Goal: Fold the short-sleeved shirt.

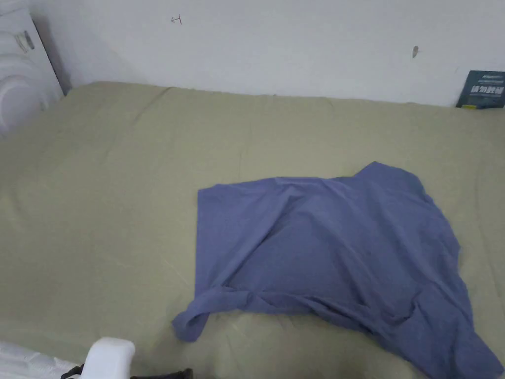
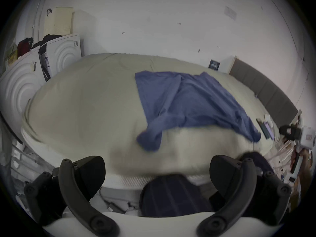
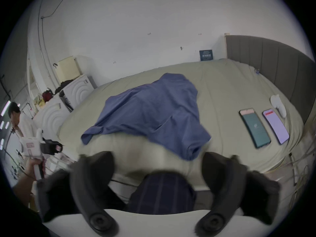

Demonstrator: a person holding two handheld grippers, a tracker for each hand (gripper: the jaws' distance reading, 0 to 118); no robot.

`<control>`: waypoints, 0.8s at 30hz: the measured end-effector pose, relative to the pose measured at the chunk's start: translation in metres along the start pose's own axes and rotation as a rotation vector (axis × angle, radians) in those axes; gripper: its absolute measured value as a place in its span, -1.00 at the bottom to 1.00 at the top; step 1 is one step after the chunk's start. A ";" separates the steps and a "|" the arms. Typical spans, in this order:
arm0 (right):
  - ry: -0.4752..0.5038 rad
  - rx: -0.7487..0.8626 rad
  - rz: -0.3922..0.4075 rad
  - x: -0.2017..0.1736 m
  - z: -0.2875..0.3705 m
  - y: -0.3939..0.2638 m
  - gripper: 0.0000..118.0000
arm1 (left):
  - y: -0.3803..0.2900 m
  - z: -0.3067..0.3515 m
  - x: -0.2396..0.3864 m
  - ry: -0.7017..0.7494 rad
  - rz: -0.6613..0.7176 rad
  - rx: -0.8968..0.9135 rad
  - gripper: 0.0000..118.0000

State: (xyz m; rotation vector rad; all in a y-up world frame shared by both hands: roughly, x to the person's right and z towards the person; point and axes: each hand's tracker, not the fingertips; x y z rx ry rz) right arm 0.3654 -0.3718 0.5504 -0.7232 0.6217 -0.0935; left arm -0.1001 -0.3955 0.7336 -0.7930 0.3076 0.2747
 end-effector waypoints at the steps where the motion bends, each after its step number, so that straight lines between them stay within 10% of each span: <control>1: -0.010 0.006 -0.015 -0.003 0.002 -0.004 -0.48 | -0.002 -0.005 -0.001 -0.002 -0.009 -0.023 0.14; 2: -0.058 -0.021 -0.022 -0.006 -0.002 -0.008 -1.00 | -0.001 -0.010 0.000 -0.002 -0.013 -0.055 -1.00; 6: -0.032 -0.055 -0.044 -0.001 -0.011 -0.014 -1.00 | 0.015 -0.047 -0.011 0.010 -0.044 -0.107 -1.00; 12: -0.023 -0.058 -0.055 0.000 -0.017 -0.007 -1.00 | 0.056 -0.096 -0.030 0.049 -0.122 -0.016 1.00; 19: -0.063 -0.065 -0.071 0.009 -0.021 0.003 -1.00 | 0.078 -0.151 -0.010 0.023 -0.298 -0.174 0.94; 20: -0.077 -0.072 -0.074 0.011 -0.022 0.005 -1.00 | 0.077 -0.154 -0.007 0.007 -0.307 -0.210 0.68; 21: -0.091 -0.076 -0.073 0.013 -0.023 0.006 -1.00 | 0.079 -0.159 -0.002 -0.003 -0.300 -0.235 -0.80; 24: -0.133 -0.076 -0.068 0.024 -0.026 0.012 -1.00 | 0.080 -0.156 -0.001 -0.003 -0.297 -0.168 -0.96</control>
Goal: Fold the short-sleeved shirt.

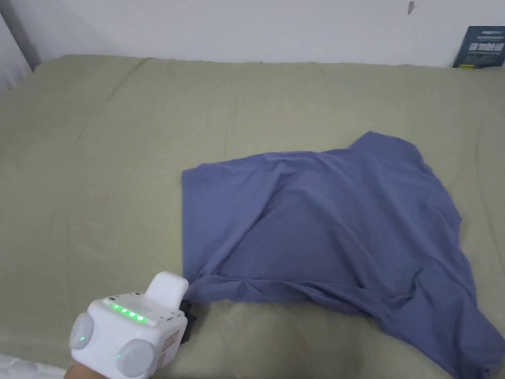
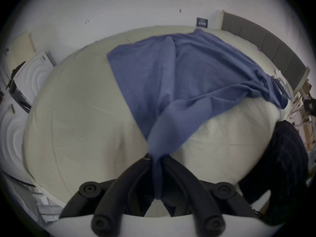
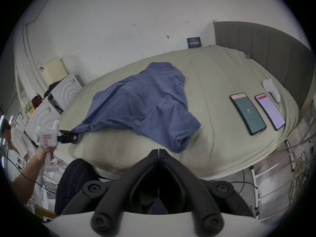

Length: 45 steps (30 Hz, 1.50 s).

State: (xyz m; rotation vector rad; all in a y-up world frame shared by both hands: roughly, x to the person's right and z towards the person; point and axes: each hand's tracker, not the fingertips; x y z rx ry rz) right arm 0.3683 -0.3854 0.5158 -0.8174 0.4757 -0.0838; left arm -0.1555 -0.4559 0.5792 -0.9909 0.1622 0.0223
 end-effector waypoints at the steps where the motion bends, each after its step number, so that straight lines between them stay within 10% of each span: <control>1: -0.017 -0.006 0.006 0.004 -0.003 0.004 -1.00 | 0.001 0.004 0.006 -0.038 0.045 -0.019 -0.96; 3: -0.035 -0.020 0.013 0.012 -0.014 0.012 -0.95 | -0.001 0.008 0.008 -0.023 0.037 0.013 -0.96; 4: -0.036 -0.020 0.010 0.018 -0.024 0.017 -0.58 | 0.000 0.008 0.007 -0.017 0.032 0.012 -0.96; 6: -0.061 -0.074 0.024 0.028 -0.048 0.027 1.00 | 0.001 0.014 0.012 -0.014 0.049 0.018 -0.96; 18: -0.045 -0.279 0.119 0.050 -0.170 0.072 0.86 | -0.002 -0.001 0.013 0.000 0.061 -0.012 -0.96; 19: -0.025 -0.325 0.131 0.047 -0.176 0.069 0.22 | -0.005 -0.002 0.015 0.003 0.060 -0.011 -0.96; 20: -0.081 -0.378 0.147 0.044 -0.174 0.062 -0.98 | -0.007 0.000 0.016 0.016 0.051 -0.002 -0.96; 34: 0.169 -0.227 -0.055 0.036 -0.098 0.171 -0.98 | 0.055 0.045 -0.011 -0.042 0.020 0.033 -0.96; 45: 0.287 -0.271 -0.461 0.078 -0.203 0.277 -0.98 | 0.155 -0.049 -0.067 -0.160 0.374 -0.025 -0.96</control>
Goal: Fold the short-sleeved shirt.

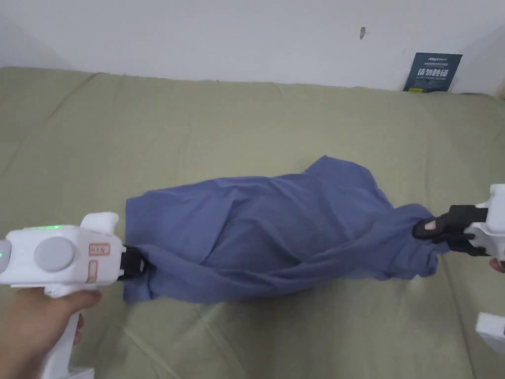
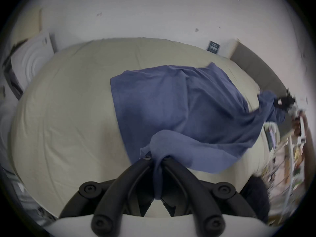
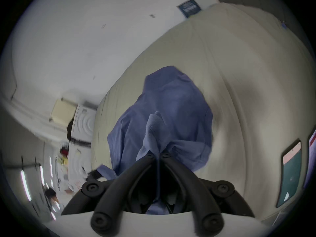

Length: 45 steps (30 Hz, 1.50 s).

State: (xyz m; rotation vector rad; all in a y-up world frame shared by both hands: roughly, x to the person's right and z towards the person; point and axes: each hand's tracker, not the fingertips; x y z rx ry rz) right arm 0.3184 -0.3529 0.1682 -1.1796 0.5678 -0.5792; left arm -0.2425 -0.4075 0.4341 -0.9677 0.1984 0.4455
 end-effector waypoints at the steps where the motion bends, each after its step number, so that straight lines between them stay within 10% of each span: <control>1: -0.006 -0.028 -0.025 0.004 -0.016 0.009 -0.98 | 0.009 -0.015 -0.002 -0.003 0.032 -0.031 -0.96; 8: -0.135 -0.030 -0.125 0.011 -0.090 0.027 -0.96 | 0.032 -0.057 -0.008 0.090 0.236 -0.099 -0.96; 10: -0.205 0.035 -0.015 0.006 -0.094 0.026 -0.48 | 0.031 -0.049 -0.006 0.061 0.242 -0.062 -0.89; 11: -0.217 0.092 0.066 0.003 -0.090 0.021 0.09 | 0.027 -0.041 -0.005 0.038 0.252 -0.042 -0.59; 12: -0.202 0.125 0.116 0.001 -0.085 0.015 0.80 | 0.022 -0.030 -0.003 0.011 0.259 -0.004 0.24; 13: -0.157 0.172 0.178 0.000 -0.076 0.010 1.00 | 0.012 -0.015 0.001 -0.009 0.243 0.020 0.84; 19: -0.183 0.317 0.619 -0.019 0.007 -0.110 1.00 | -0.072 0.080 0.027 0.029 0.050 0.343 1.00; 21: -0.163 0.304 0.681 -0.015 0.019 -0.160 0.83 | -0.115 0.085 0.024 0.145 -0.009 0.353 0.91; 22: -0.154 0.293 0.698 -0.013 0.023 -0.184 0.40 | -0.131 0.086 0.027 0.191 -0.046 0.350 0.56; 24: -0.208 0.281 0.713 -0.012 0.025 -0.219 -1.00 | -0.154 0.073 0.023 0.239 -0.110 0.289 -1.00; 28: -0.121 0.233 0.609 -0.003 0.023 -0.261 -1.00 | -0.151 0.057 0.016 0.162 -0.016 0.237 -1.00; 30: -0.165 0.239 0.616 0.001 0.016 -0.269 -1.00 | -0.132 0.047 0.013 0.184 -0.023 0.235 -0.65; 32: -0.154 0.236 0.573 0.004 0.014 -0.274 -1.00 | -0.109 0.028 0.011 0.221 -0.015 0.168 -0.14; 33: -0.147 0.235 0.548 0.004 0.009 -0.277 -1.00 | -0.100 0.017 0.009 0.229 0.000 0.137 0.94; 41: -0.182 0.237 0.582 -0.001 0.006 -0.267 -1.00 | -0.044 -0.051 -0.002 0.311 0.044 0.117 0.97; 45: -0.266 0.249 0.602 0.004 0.001 -0.250 -1.00 | -0.051 -0.060 0.019 0.360 -0.043 0.123 0.63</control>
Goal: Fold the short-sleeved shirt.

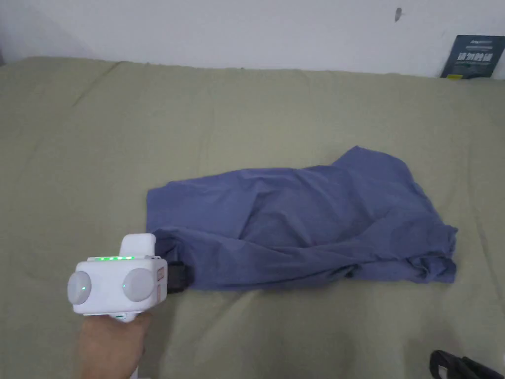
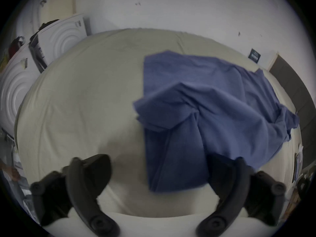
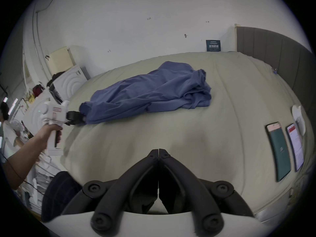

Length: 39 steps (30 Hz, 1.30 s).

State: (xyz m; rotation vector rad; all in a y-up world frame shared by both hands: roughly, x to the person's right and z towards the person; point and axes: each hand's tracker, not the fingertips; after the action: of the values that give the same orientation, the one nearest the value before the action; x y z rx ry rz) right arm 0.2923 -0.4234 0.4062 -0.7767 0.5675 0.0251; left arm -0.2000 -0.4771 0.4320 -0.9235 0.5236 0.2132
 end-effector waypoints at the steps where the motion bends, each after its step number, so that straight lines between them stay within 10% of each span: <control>1: -0.062 0.008 0.030 0.003 -0.005 0.006 -1.00 | -0.003 0.013 -0.001 0.024 -0.023 0.020 0.10; 2: -0.111 0.021 0.060 0.008 -0.011 0.013 -0.96 | -0.004 0.019 0.005 -0.125 0.020 0.106 -0.72; 3: -0.133 0.036 0.081 0.014 -0.016 0.018 -0.82 | -0.004 0.022 0.014 -0.146 0.023 0.115 -0.90; 7: -0.170 0.057 0.110 0.045 -0.062 0.051 -0.55 | -0.004 0.012 0.018 -0.091 -0.016 0.052 -0.90; 10: -0.235 0.063 0.133 0.065 -0.106 0.077 1.00 | 0.001 0.018 0.011 -0.137 0.046 0.045 -0.90; 15: -0.142 0.010 0.002 0.079 -0.153 0.110 1.00 | 0.001 0.024 0.007 -0.147 0.027 0.027 -0.90; 18: -0.204 -0.173 0.086 0.086 -0.181 0.100 0.99 | 0.001 0.023 0.007 -0.138 0.016 0.018 -0.90; 20: -0.129 -0.091 0.112 0.078 -0.174 0.094 0.36 | -0.001 0.027 0.008 -0.146 0.015 0.025 -0.90; 22: -0.137 -0.029 0.151 0.067 -0.161 0.096 -0.88 | -0.001 0.029 0.005 -0.182 0.038 0.036 -0.90; 23: -0.133 -0.037 0.146 0.063 -0.161 0.098 -0.95 | -0.002 0.032 0.006 -0.208 0.056 0.034 -0.90; 39: 0.035 0.084 -0.076 0.044 -0.030 0.139 -0.95 | 0.020 0.095 -0.022 -0.334 0.183 0.193 -0.90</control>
State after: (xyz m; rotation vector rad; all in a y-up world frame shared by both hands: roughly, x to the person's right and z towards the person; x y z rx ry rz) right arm 0.2840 -0.3511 0.2760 -0.7177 0.5680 -0.0820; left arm -0.1944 -0.3883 0.4758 -0.6352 0.3109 0.4657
